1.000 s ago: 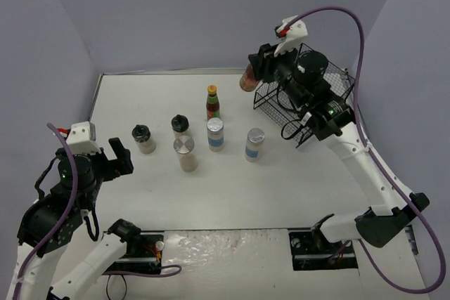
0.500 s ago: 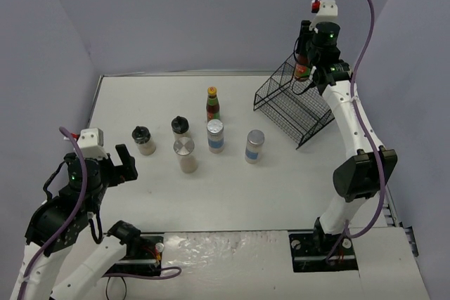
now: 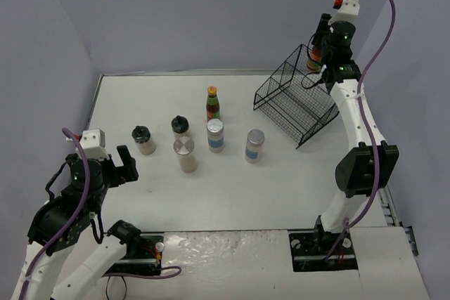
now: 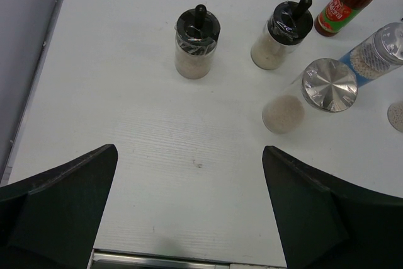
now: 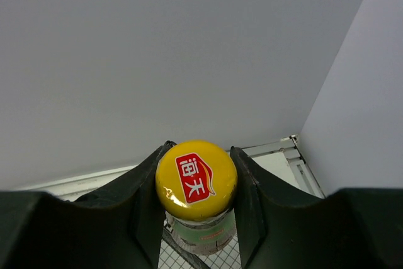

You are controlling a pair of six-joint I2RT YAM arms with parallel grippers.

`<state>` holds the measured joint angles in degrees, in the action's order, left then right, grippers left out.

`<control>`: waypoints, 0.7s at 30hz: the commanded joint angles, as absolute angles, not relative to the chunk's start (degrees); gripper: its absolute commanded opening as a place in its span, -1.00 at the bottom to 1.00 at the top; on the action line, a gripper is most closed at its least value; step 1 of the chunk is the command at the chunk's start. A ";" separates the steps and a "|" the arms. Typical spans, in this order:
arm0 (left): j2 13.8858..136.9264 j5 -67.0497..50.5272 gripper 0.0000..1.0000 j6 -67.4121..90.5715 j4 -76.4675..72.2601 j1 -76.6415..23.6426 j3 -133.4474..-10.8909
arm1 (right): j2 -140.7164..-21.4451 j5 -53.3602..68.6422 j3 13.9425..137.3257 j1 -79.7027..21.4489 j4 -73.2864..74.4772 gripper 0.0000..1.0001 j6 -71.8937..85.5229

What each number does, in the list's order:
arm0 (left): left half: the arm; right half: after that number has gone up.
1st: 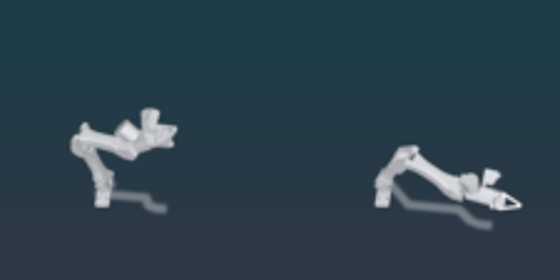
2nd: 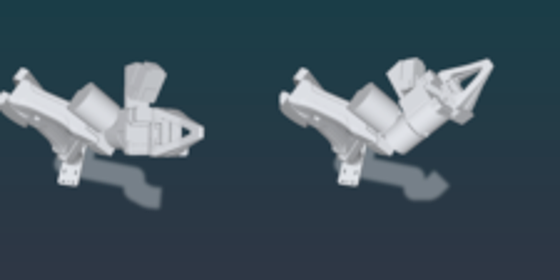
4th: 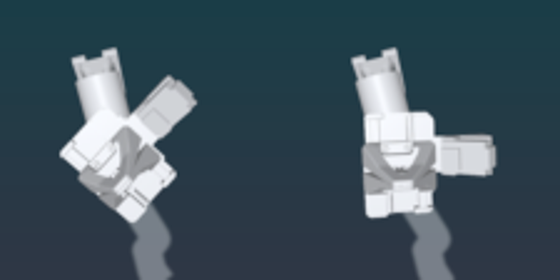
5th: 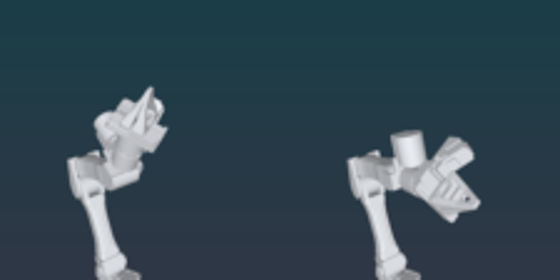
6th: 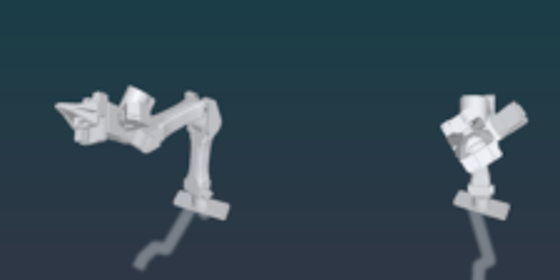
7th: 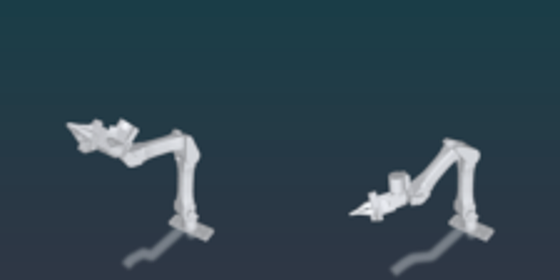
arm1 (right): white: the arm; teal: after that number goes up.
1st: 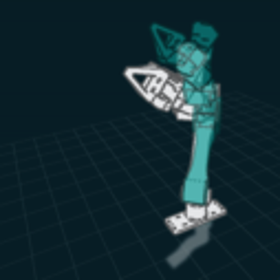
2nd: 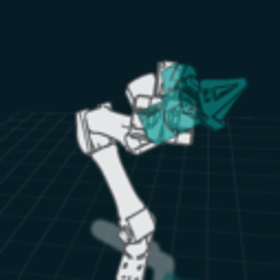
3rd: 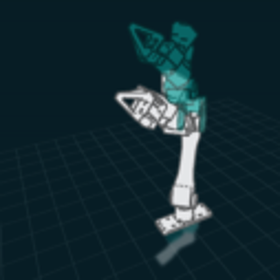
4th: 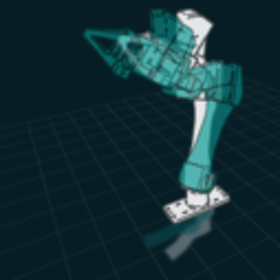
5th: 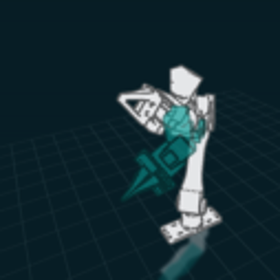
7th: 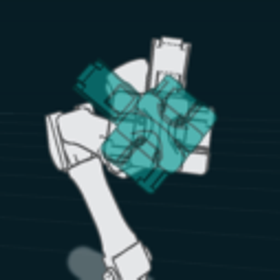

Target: Organize the condiment bottles

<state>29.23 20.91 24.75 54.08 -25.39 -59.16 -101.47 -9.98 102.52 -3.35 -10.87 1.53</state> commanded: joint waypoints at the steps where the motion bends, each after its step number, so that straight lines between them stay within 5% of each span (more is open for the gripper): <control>1: 31.63 21.55 0.94 25.83 51.50 -25.58 -59.59 | -101.40 -9.52 102.07 -3.16 -26.83 -1.00 2.56; 21: 32.64 21.15 0.94 28.74 52.45 -25.52 -58.54 | -108.14 -14.36 86.58 -2.37 -35.26 -0.95 7.21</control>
<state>30.95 20.82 27.55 54.20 -25.39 -57.55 -110.20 -11.69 85.86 -2.57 -22.13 4.87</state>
